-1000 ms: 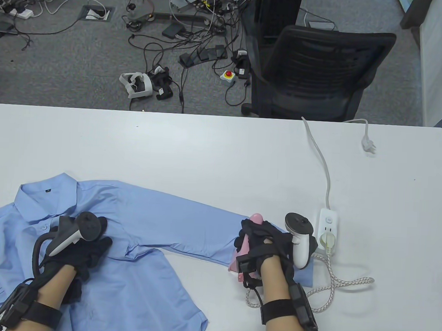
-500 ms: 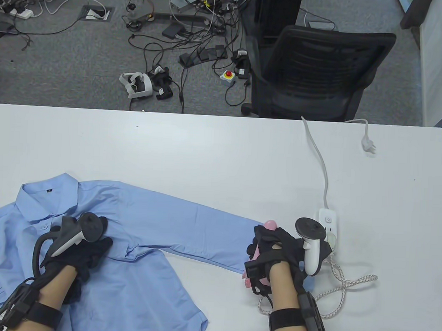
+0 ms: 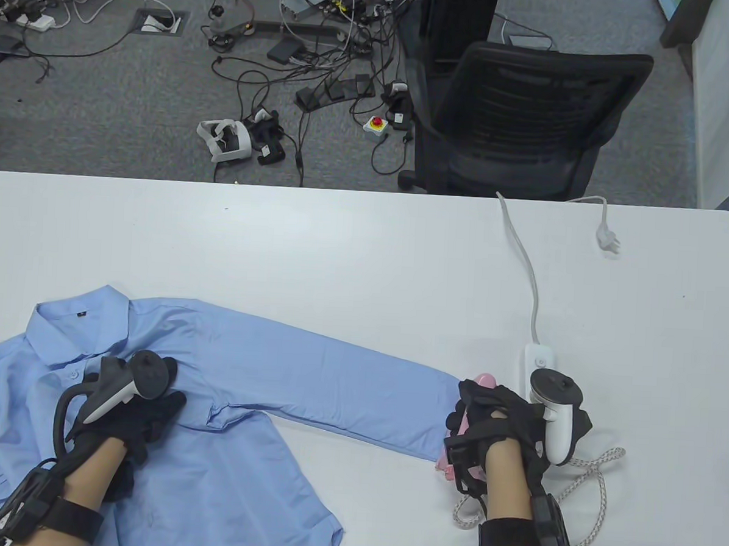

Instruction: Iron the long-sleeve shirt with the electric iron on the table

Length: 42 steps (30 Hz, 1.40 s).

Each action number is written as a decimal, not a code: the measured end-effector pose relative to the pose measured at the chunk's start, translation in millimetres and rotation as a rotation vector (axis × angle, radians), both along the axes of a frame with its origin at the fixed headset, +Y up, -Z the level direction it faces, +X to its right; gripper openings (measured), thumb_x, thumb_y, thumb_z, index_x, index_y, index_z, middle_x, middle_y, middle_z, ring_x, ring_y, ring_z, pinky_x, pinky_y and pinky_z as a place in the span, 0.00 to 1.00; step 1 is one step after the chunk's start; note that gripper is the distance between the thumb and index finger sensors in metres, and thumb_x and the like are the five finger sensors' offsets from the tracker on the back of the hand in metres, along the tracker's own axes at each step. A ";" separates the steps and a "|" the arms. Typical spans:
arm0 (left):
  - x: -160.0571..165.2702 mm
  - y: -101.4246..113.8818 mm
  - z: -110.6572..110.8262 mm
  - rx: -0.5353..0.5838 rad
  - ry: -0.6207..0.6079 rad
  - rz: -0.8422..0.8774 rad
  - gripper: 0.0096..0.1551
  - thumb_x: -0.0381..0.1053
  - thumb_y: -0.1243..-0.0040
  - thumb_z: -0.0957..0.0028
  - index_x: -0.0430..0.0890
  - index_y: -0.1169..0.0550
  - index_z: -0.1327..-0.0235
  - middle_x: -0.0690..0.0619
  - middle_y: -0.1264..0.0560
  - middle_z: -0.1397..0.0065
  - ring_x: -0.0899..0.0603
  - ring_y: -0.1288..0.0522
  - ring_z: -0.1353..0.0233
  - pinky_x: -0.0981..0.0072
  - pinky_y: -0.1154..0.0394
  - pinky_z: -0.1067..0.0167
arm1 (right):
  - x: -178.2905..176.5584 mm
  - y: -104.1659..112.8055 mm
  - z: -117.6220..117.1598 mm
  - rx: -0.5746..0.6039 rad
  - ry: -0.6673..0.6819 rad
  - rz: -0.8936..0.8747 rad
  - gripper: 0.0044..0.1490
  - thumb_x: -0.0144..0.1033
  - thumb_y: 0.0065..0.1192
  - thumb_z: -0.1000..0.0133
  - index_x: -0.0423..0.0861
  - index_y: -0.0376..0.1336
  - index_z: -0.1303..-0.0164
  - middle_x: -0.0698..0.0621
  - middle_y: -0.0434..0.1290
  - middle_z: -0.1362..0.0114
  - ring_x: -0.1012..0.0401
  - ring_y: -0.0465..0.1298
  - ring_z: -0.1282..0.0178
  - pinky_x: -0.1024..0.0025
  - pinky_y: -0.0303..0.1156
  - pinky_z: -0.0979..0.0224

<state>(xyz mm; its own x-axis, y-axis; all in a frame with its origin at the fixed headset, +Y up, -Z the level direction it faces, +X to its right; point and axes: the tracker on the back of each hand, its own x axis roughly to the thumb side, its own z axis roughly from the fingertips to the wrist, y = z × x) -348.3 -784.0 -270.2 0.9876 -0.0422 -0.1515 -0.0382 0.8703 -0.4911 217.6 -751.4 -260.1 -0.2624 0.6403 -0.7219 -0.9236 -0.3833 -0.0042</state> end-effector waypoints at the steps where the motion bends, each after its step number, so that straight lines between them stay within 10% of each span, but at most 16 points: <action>1: -0.1 0.1 0.0 0.000 0.000 0.000 0.38 0.72 0.57 0.44 0.65 0.50 0.23 0.51 0.58 0.12 0.34 0.57 0.16 0.31 0.62 0.26 | 3.8 0.4 0.5 -0.001 -0.005 0.014 0.39 0.53 0.60 0.52 0.36 0.59 0.42 0.48 0.71 0.49 0.63 0.84 0.58 0.69 0.84 0.53; 18: -0.2 -0.4 0.4 0.000 -0.002 0.009 0.38 0.72 0.58 0.44 0.64 0.50 0.23 0.50 0.59 0.12 0.33 0.58 0.16 0.30 0.63 0.26 | 30.8 7.8 6.3 -0.006 -0.047 -0.055 0.39 0.53 0.60 0.51 0.37 0.57 0.42 0.48 0.70 0.48 0.61 0.83 0.56 0.67 0.83 0.50; 28: -2.1 9.3 4.2 0.061 -0.028 0.107 0.39 0.72 0.58 0.44 0.63 0.49 0.22 0.48 0.56 0.11 0.32 0.56 0.16 0.31 0.63 0.27 | 10.9 89.4 -30.3 0.365 0.002 -0.067 0.27 0.58 0.68 0.57 0.50 0.65 0.60 0.54 0.72 0.54 0.58 0.79 0.49 0.57 0.74 0.37; 31: -2.4 25.0 10.3 0.150 -0.041 0.179 0.39 0.72 0.57 0.44 0.62 0.48 0.21 0.47 0.56 0.11 0.33 0.55 0.16 0.31 0.63 0.27 | 10.9 97.8 -42.5 0.466 -0.029 -0.067 0.25 0.55 0.68 0.58 0.53 0.68 0.56 0.55 0.73 0.48 0.54 0.68 0.36 0.51 0.54 0.25; 33: -0.8 35.4 15.6 0.212 -0.056 0.221 0.39 0.72 0.57 0.45 0.62 0.48 0.21 0.47 0.55 0.11 0.33 0.54 0.16 0.30 0.62 0.27 | 12.6 95.0 -52.3 0.426 0.015 -0.064 0.24 0.52 0.69 0.58 0.58 0.67 0.53 0.61 0.70 0.41 0.50 0.56 0.22 0.40 0.38 0.26; 42: 12.3 39.3 22.3 0.251 -0.119 0.212 0.39 0.72 0.57 0.45 0.62 0.47 0.21 0.47 0.55 0.11 0.32 0.53 0.16 0.30 0.62 0.27 | 19.1 34.9 -86.1 0.436 -0.099 -0.309 0.26 0.48 0.70 0.56 0.56 0.65 0.49 0.58 0.66 0.37 0.48 0.48 0.19 0.41 0.38 0.29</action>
<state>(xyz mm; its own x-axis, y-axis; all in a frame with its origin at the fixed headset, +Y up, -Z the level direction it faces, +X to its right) -336.0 -744.7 -248.0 0.9817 0.1901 -0.0145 -0.1867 0.9432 -0.2747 236.7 -716.5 -346.2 0.0414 0.9225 -0.3838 -0.9801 -0.0372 -0.1951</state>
